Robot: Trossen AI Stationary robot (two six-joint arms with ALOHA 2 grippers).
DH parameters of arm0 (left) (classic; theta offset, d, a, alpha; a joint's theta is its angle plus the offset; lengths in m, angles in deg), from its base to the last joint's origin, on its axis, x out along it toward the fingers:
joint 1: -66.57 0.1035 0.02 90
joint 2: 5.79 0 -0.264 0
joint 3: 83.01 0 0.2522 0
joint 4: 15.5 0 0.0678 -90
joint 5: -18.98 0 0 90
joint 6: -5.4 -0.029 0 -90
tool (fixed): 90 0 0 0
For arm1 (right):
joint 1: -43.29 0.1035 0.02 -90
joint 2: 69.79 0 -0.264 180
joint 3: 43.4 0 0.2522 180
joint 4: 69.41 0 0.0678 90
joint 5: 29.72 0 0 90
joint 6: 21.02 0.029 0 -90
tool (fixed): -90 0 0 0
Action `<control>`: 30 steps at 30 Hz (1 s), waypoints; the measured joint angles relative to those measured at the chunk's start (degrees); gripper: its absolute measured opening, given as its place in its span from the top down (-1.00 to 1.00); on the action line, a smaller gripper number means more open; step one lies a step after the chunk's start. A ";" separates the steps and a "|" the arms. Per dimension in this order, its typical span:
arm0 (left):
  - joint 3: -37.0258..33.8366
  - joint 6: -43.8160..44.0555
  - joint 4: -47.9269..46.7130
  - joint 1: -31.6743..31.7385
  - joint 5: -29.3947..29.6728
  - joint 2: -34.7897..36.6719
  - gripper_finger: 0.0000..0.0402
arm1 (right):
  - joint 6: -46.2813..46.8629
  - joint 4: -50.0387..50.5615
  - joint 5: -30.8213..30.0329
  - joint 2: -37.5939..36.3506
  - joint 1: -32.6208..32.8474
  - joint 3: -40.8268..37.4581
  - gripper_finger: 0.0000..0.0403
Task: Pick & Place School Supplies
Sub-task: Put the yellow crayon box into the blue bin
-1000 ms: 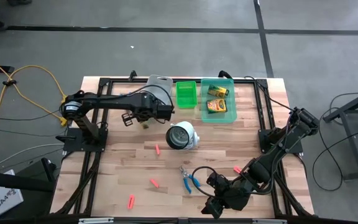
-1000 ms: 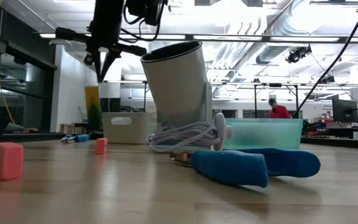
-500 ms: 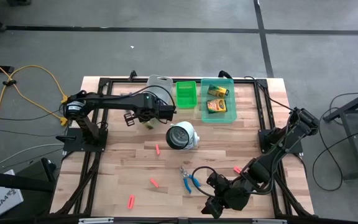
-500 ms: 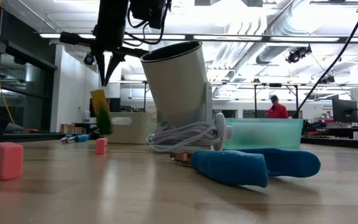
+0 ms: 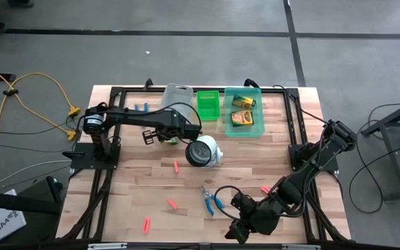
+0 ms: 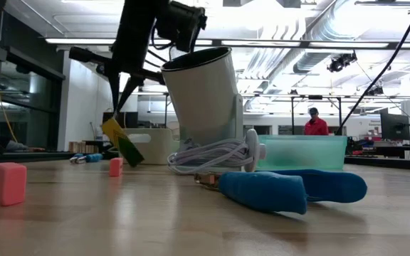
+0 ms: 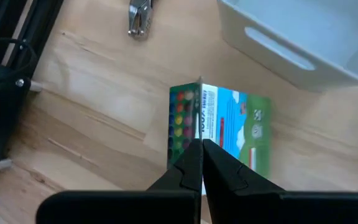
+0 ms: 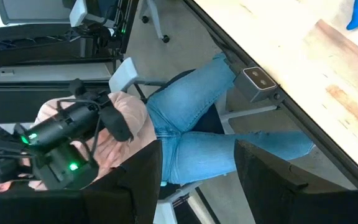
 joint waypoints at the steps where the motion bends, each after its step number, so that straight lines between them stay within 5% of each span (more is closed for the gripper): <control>1: 0.00 0.01 0.04 0.00 -0.23 -0.25 1.00 | -0.01 0.01 -0.01 0.00 0.00 0.00 0.06; 30: 0.04 -0.21 -0.81 0.22 0.70 1.79 1.00 | -0.01 0.00 -0.01 0.00 0.00 0.00 0.06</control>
